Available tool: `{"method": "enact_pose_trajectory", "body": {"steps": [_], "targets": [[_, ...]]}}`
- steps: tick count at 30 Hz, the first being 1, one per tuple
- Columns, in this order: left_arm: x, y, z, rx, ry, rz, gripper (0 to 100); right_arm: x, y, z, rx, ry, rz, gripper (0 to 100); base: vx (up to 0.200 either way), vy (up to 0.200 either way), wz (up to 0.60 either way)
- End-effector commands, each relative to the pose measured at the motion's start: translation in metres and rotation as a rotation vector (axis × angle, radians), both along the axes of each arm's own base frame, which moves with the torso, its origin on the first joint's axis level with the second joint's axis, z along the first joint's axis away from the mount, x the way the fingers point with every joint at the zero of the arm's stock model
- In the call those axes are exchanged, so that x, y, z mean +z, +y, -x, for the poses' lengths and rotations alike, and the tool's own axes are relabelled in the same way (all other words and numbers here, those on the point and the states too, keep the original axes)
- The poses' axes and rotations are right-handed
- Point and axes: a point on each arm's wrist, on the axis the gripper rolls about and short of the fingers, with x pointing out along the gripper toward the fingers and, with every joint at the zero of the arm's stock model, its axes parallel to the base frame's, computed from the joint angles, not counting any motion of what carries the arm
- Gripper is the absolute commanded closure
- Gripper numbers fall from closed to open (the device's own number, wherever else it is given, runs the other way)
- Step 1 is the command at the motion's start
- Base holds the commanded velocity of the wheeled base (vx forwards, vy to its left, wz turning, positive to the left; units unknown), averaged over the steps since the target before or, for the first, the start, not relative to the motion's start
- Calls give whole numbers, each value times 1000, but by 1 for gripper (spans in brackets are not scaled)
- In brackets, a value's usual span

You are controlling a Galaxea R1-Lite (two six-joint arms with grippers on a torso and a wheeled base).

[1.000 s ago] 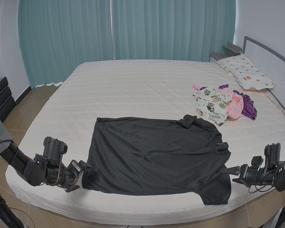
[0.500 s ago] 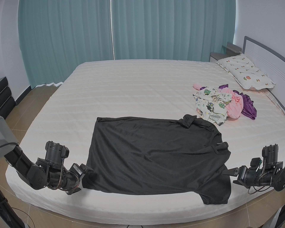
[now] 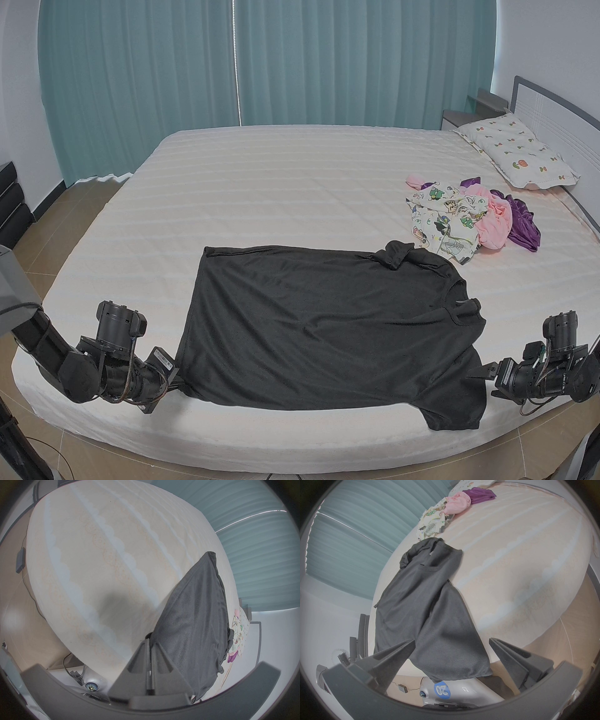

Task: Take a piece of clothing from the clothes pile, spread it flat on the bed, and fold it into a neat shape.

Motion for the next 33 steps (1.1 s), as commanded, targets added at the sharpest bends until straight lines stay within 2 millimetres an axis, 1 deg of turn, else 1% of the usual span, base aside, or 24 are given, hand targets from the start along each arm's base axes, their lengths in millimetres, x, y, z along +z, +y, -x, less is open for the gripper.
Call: {"method": "enact_pose_trajectory", "body": {"steps": [1,5,15,19,20,28,33], "targets": [[5,6,3,16,-15,0,100,-11,1,0,5,58,-3,0,0,0,0],[6,11,2,27,-20,-2,100,-16,3,-1,16,83,-4,0,0,0,0],[4,11,2,17,-11,-2,100,-34,14,-10,65,86,-2,0,0,0,0],[4,11,2,17,-13,-1,100,-38,16,-10,73,82,0,0,0,0,0],[4,11,2,17,-11,0,100,-38,17,-10,79,79,0,100,0,0,0],[3,11,2,17,-9,-1,100,-33,18,-7,41,41,-36,100,0,0,0],[3,10,3,12,-8,-2,100,-28,15,2,28,9,-24,100,0,0,0]]}}
